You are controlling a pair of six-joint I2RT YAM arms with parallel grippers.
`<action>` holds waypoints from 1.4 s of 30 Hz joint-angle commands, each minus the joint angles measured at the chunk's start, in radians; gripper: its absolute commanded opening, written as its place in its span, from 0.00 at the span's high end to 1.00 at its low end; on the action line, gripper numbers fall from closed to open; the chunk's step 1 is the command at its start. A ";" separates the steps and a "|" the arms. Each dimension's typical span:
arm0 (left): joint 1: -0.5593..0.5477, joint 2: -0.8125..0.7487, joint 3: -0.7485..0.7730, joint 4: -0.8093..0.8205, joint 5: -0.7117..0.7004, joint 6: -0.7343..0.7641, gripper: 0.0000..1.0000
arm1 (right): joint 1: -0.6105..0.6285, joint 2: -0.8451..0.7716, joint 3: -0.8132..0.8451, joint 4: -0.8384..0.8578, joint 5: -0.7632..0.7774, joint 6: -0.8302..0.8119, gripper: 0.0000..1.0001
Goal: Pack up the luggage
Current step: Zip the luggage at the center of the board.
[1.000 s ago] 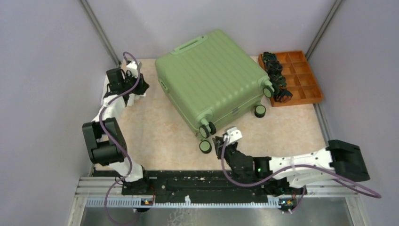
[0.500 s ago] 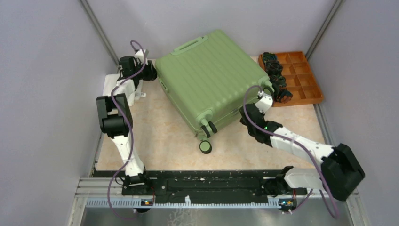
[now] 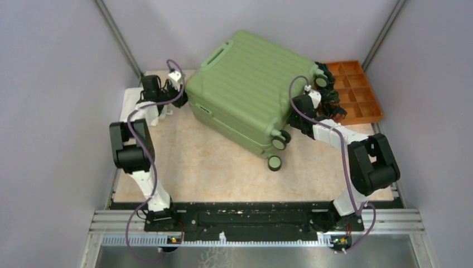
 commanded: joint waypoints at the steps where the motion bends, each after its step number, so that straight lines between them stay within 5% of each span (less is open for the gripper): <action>1: -0.197 -0.165 -0.157 -0.546 0.440 0.478 0.72 | 0.068 0.010 0.102 0.250 -0.359 -0.152 1.00; 6: -0.270 -0.265 -0.263 -0.853 0.453 0.775 0.74 | 0.067 -0.003 0.074 0.304 -0.462 -0.174 1.00; 18: -0.302 -0.548 -0.464 -0.953 0.416 0.817 0.77 | 0.082 0.040 0.052 0.417 -0.642 -0.163 1.00; 26: -0.217 -0.600 -0.467 -0.995 0.399 0.784 0.80 | -0.087 -0.276 -0.061 0.196 -0.160 -0.176 0.48; 30: -0.075 -0.592 -0.447 -1.021 0.469 0.782 0.82 | -0.134 -0.497 -0.111 -0.006 0.035 -0.155 0.03; 38: 0.105 -0.524 -0.340 -1.049 0.513 0.737 0.81 | -0.141 -0.899 -0.215 -0.306 0.141 -0.093 0.01; 42: 0.159 -0.511 -0.347 -0.703 0.418 0.420 0.76 | -0.142 -0.968 -0.251 -0.379 0.099 -0.015 0.01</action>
